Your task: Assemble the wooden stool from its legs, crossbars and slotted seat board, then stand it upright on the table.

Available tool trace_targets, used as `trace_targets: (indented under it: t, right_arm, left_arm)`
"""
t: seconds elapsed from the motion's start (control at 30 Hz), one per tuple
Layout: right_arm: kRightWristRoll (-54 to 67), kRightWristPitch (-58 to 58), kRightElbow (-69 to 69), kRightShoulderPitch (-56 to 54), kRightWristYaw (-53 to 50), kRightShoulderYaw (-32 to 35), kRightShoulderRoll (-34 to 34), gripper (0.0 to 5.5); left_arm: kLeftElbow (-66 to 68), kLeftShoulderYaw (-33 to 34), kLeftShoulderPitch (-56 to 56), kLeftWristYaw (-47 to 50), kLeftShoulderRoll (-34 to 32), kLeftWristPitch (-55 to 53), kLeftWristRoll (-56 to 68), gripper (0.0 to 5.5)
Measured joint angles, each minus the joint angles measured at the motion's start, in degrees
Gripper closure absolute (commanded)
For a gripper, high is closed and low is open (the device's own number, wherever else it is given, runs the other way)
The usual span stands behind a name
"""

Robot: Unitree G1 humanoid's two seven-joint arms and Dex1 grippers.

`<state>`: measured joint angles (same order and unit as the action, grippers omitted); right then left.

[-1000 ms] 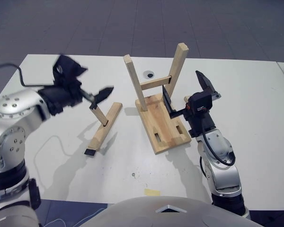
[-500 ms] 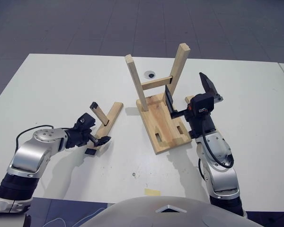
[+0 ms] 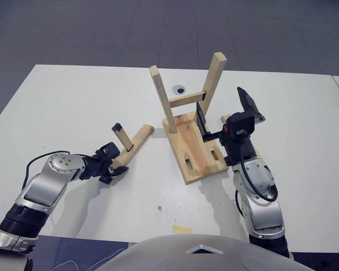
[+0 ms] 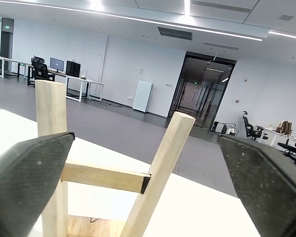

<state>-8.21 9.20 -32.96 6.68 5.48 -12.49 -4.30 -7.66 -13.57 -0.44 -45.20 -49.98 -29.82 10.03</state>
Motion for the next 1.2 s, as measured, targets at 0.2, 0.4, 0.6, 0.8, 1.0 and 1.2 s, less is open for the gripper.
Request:
trace_targets:
  t: [0.2, 0.4, 0.6, 0.8, 1.0, 1.2]
  right_arm:
    - [0.10, -0.05, 0.36, -0.53, 0.24, 0.13, -0.02, 0.10]
    - [0.85, -0.10, 1.21, -2.73, 1.41, 1.80, -1.31, 0.10]
    - [2.75, -0.84, 5.07, -6.78, 3.87, 3.80, -3.00, 0.10]
    - [6.66, -3.24, 12.33, -16.89, 7.75, 9.02, -6.71, 0.10]
    - [10.24, -3.28, 14.02, -21.47, 9.71, 12.14, -8.43, 0.10]
    - [26.45, 7.28, 9.95, -24.44, 13.06, 15.10, -7.18, 0.10]
  left_arm:
    - [14.44, 2.33, -3.93, 5.04, 1.61, 11.10, -3.40, 3.40]
    - [24.81, 7.46, -5.08, 8.97, 4.48, 17.51, -3.30, 3.40]
    - [20.21, 20.41, -7.68, 23.68, 6.32, 12.17, -3.80, 3.44]
    - [-1.35, 26.75, -14.24, 34.91, 13.36, 6.65, -1.85, 3.44]
    - [-8.11, 21.99, -23.49, 34.98, 16.88, 10.29, -3.41, 3.44]
    - [-13.00, 11.97, -30.06, 24.57, 19.90, 18.41, -2.84, 3.44]
